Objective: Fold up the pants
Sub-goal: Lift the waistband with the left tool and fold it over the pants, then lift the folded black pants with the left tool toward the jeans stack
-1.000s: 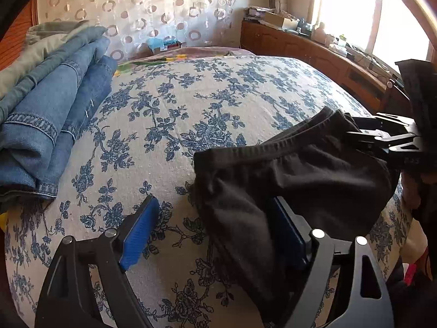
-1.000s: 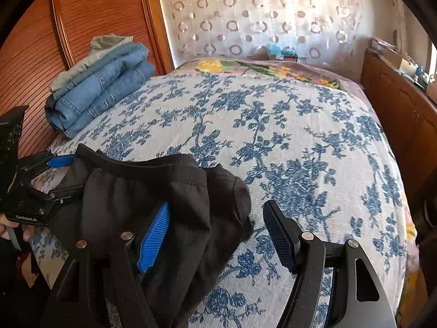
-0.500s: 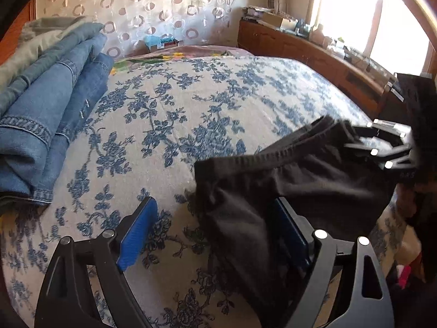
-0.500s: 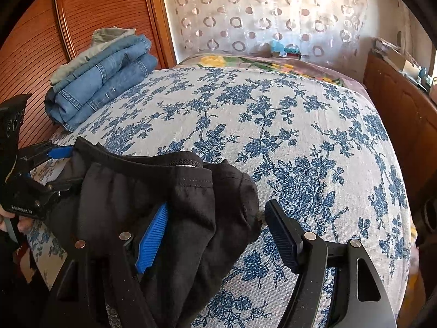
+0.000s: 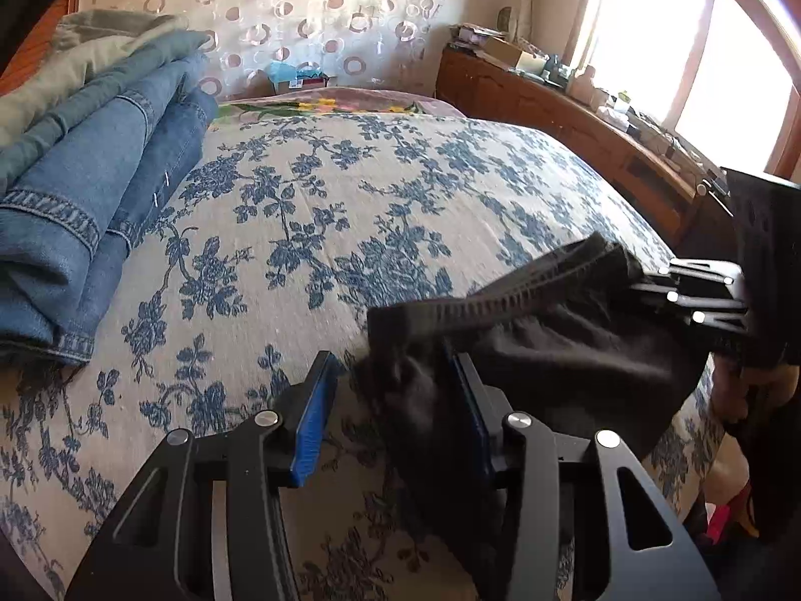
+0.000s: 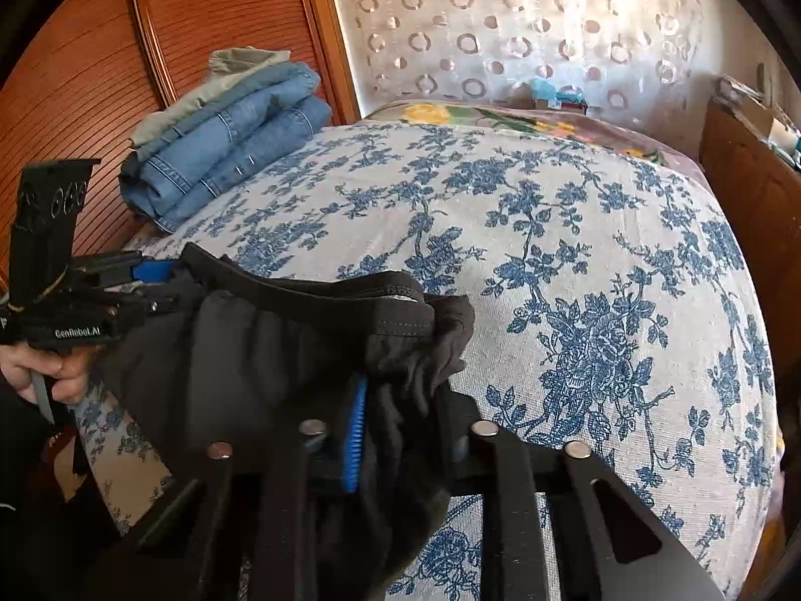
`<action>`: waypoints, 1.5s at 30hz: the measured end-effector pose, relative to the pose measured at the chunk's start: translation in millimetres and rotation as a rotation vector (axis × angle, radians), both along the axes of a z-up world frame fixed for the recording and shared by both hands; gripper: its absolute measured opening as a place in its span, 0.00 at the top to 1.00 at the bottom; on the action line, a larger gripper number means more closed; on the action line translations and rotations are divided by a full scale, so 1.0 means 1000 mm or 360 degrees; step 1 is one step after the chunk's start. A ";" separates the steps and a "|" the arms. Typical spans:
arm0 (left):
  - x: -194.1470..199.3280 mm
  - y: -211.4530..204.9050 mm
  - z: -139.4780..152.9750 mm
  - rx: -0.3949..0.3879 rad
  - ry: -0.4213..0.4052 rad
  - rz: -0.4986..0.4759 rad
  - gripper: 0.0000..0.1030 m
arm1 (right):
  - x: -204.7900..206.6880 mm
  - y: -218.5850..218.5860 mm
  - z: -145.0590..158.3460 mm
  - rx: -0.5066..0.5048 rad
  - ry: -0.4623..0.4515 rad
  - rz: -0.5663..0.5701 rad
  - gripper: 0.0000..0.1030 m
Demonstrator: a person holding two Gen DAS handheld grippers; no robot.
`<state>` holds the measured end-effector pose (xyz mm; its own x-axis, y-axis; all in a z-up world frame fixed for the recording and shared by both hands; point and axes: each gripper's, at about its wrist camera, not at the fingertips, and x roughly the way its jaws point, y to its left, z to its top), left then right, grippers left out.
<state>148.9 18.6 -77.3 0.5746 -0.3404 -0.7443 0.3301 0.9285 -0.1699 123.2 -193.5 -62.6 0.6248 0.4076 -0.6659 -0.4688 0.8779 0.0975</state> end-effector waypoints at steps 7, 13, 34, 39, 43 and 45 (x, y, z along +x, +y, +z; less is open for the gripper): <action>0.001 -0.005 0.002 -0.0004 0.0041 -0.0024 0.54 | -0.024 -0.017 0.009 -0.0081 -0.0068 -0.0092 0.86; 0.002 -0.014 0.002 -0.0015 0.0042 -0.0055 0.54 | -0.023 -0.010 0.000 -0.0110 -0.0031 -0.0117 0.85; -0.021 -0.029 0.031 -0.0132 -0.0077 -0.0104 0.87 | -0.028 -0.017 -0.008 0.0015 -0.0058 -0.0141 0.84; -0.029 -0.029 0.039 -0.0138 -0.0136 -0.0081 0.87 | -0.035 -0.017 -0.002 0.0014 -0.0123 -0.0139 0.85; -0.036 -0.031 0.044 -0.0108 -0.0191 -0.0068 0.88 | -0.044 -0.020 0.009 0.0059 -0.0185 -0.0135 0.86; -0.040 -0.028 0.049 -0.0132 -0.0214 -0.0055 0.88 | -0.050 -0.018 0.017 0.0053 -0.0230 -0.0124 0.86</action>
<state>108.9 -9.1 -28.6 0.6539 -0.4188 -0.6301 0.3863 0.9009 -0.1979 73.2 -211.4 -46.0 0.7436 0.3746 -0.5539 -0.4107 0.9096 0.0639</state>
